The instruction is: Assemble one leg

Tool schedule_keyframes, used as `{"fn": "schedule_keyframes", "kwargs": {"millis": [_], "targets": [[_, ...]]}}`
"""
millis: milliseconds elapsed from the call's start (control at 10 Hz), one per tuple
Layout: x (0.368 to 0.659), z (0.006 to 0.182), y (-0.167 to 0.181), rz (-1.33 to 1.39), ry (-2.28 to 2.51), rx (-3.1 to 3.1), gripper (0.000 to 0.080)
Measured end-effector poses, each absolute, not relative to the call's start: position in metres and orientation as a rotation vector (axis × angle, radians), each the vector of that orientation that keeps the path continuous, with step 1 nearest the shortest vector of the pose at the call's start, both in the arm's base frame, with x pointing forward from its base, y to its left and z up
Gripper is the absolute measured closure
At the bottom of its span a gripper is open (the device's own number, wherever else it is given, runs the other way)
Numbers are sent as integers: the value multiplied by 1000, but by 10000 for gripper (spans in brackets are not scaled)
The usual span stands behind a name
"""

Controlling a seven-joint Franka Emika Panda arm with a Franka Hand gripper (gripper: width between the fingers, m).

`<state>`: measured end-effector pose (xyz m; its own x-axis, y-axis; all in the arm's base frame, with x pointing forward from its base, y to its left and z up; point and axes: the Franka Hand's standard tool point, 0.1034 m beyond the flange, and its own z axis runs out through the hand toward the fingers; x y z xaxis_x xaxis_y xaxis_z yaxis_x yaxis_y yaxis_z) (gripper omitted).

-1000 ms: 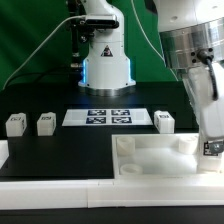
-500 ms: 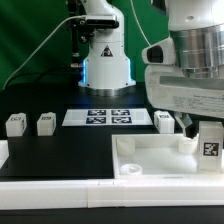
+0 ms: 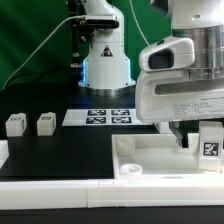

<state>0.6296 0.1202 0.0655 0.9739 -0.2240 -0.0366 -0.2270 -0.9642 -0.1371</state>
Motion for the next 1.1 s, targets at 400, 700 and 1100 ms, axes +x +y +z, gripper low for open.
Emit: {"fn": "schedule_keyframes", "kwargs": {"millis": [400,700,1100], "targets": [[629,65,119,60,719,-2913,507],[631,63,118,88,1170,-2756,507],[632,62,117,136,1968,-2160,507]]}}
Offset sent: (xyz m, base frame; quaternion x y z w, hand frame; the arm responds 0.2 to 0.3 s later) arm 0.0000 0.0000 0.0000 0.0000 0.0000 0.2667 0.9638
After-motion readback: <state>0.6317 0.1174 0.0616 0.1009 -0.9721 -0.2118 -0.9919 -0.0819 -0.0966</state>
